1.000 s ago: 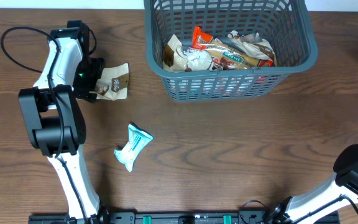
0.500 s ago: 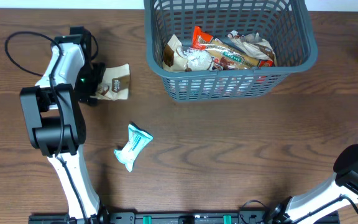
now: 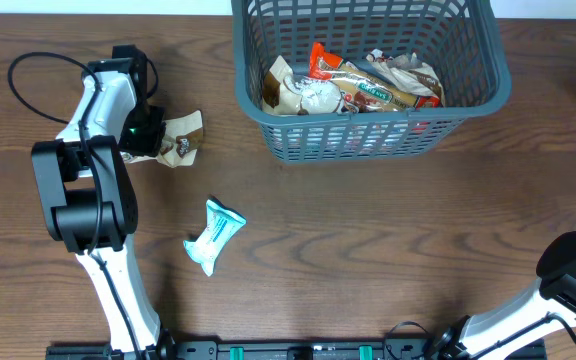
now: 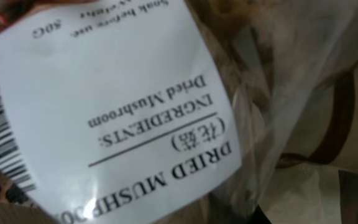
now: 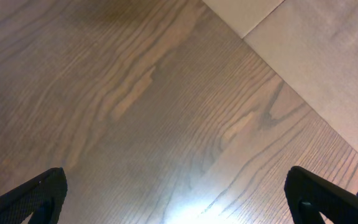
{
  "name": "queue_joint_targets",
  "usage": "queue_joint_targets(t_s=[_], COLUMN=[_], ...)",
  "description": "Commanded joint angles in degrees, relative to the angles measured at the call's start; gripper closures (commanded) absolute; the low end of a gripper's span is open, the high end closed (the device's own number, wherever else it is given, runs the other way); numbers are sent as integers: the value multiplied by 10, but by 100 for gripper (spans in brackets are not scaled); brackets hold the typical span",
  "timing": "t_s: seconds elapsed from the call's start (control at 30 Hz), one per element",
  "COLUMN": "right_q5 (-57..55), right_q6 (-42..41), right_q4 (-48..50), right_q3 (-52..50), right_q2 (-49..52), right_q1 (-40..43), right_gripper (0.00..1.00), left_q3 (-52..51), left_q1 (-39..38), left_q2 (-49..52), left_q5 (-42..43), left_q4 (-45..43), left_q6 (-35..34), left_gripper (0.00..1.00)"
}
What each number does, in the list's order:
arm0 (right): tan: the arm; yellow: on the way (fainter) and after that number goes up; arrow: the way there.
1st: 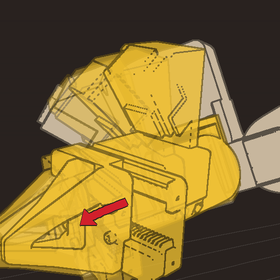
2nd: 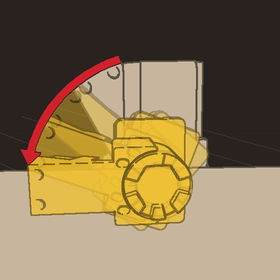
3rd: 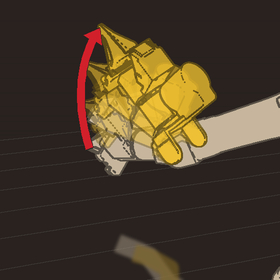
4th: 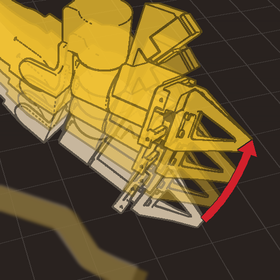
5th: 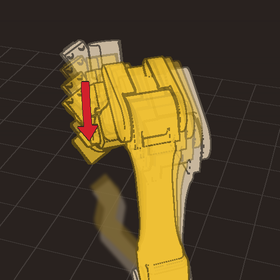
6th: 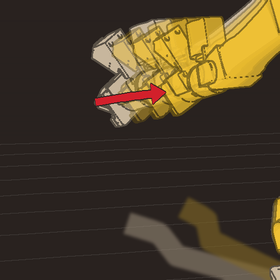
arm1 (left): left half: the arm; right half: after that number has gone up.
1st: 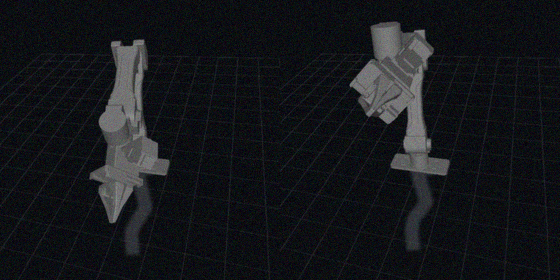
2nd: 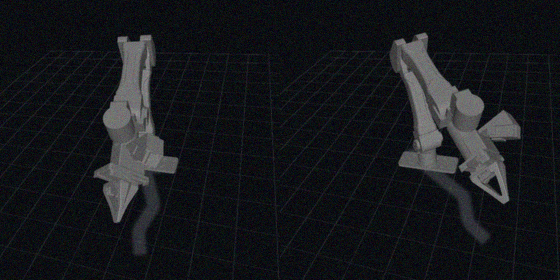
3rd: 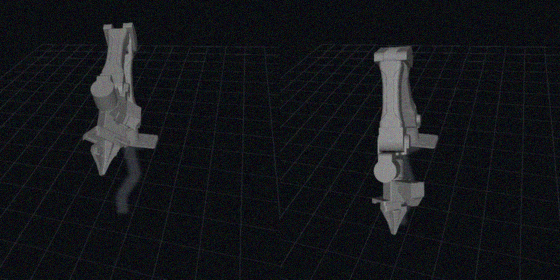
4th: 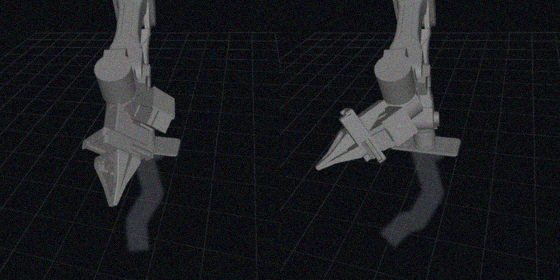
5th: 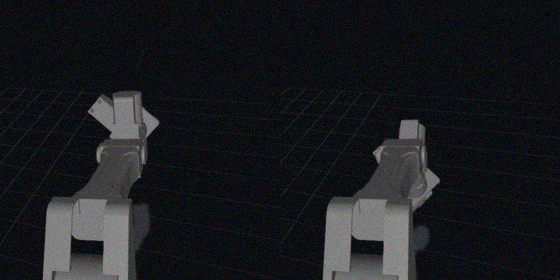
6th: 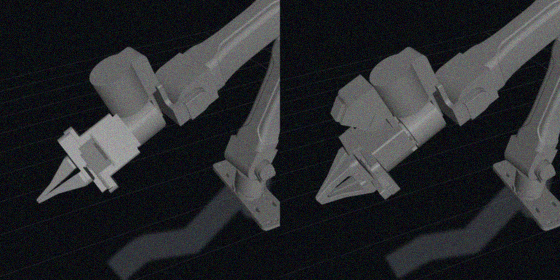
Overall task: Pack container
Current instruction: 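Carry the bag into the basket and lower it with the left gripper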
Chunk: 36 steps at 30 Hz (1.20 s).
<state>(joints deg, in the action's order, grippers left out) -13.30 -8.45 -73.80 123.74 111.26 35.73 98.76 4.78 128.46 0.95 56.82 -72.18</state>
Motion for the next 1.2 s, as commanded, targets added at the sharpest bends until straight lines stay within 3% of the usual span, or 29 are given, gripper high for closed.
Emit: queue_joint_targets(t_s=[0.0, 0.2, 0.37, 0.5, 0.63, 0.77, 0.93, 1.17], right_q5=[-2, -2, -2, -2, -2, -2, -2, -2], right_q6=[8, 8, 8, 8, 8, 8, 8, 8], right_q4=[1, 1, 1, 1, 1, 1, 1, 1], right_q3=[-3, -3, -3, -3, -3, -3, -3, -3], right_q2=[4, 4, 4, 4, 4, 4, 4, 4], right_q1=[4, 4, 4, 4, 4, 4, 4, 4], right_gripper=[1, 1, 1, 1, 1, 1, 1, 1], left_q3=[-10, 5, 38, 69, 83, 83, 83, 83], left_q1=[0, -4, -29, -67, -127, -213, -320, -394], left_q2=[-3, -76, -222, -358, -463, -529, -538, -432], left_q5=[-10, -56, -152, -173, -169, -164, -164, -121], left_q4=[12, 12, 4, -48, -131, -216, -296, -359], left_q6=[7, 121, 293, 417, 474, 480, 483, 607], left_gripper=[94, 94, 94, 94, 94, 94, 94, 94])
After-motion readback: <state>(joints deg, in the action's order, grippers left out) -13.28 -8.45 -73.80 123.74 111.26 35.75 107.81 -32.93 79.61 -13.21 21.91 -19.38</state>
